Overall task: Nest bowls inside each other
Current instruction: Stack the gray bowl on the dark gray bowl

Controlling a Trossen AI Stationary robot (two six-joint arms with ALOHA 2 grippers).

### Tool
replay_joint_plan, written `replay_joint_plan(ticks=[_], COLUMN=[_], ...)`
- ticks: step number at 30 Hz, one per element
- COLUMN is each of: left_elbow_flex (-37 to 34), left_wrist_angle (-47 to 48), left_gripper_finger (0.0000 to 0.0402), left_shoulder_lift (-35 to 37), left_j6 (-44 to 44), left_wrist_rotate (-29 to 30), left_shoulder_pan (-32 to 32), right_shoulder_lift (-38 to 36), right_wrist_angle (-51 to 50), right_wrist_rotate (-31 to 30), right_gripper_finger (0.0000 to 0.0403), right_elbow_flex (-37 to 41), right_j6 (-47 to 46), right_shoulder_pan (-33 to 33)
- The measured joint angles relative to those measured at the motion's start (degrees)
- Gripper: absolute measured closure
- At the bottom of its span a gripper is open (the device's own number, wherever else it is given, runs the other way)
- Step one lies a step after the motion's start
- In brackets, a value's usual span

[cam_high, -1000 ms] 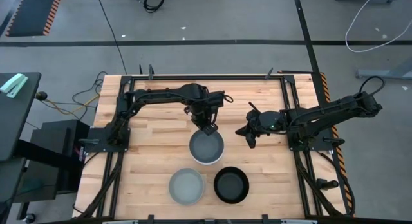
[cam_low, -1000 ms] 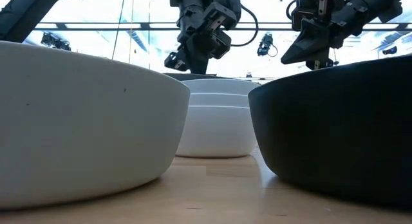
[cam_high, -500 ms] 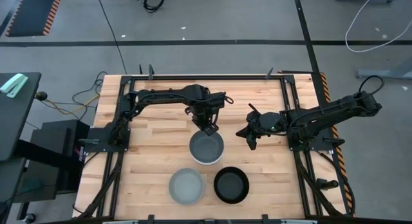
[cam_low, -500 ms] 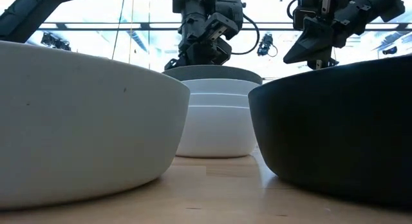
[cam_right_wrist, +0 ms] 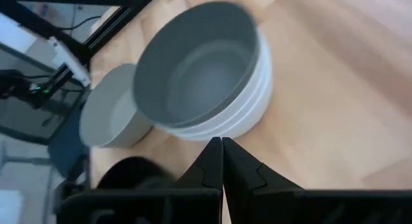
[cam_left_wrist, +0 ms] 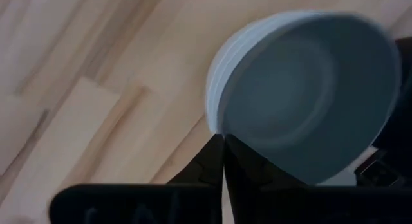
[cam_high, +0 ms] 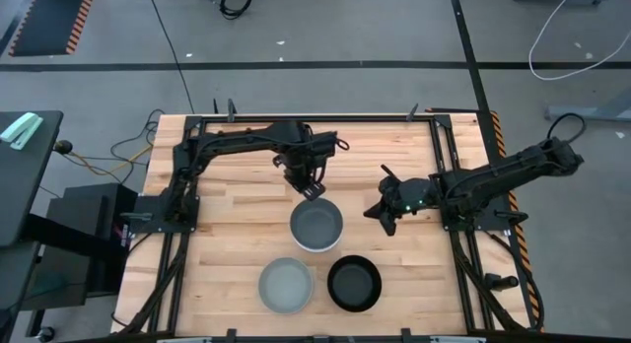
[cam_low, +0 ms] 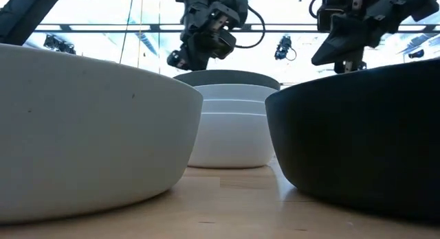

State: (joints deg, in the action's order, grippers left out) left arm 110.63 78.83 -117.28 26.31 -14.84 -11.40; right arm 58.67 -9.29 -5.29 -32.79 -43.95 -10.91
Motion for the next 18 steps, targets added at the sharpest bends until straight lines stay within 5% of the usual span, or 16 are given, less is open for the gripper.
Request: replay_joint_plan(ticks=[10,18], left_elbow_flex=[0.0,0.0], left_wrist_angle=[3.6,5.9], left_gripper_finger=[0.0374,0.0388], left_shoulder_lift=[5.1,7.2], left_j6=[-0.5,-0.6], left_wrist_rotate=[5.9,12.2], left_shoulder_pan=[1.8,4.5], right_shoulder_lift=[0.0,0.0], right_wrist_angle=[-4.0,-27.7], right_wrist_rotate=[1.1,-4.5], right_gripper_finger=[0.0396,0.0396], right_elbow_flex=[-3.0,-17.5], right_j6=[-7.3,-7.6], right_shoulder_pan=[-7.5,-12.0])
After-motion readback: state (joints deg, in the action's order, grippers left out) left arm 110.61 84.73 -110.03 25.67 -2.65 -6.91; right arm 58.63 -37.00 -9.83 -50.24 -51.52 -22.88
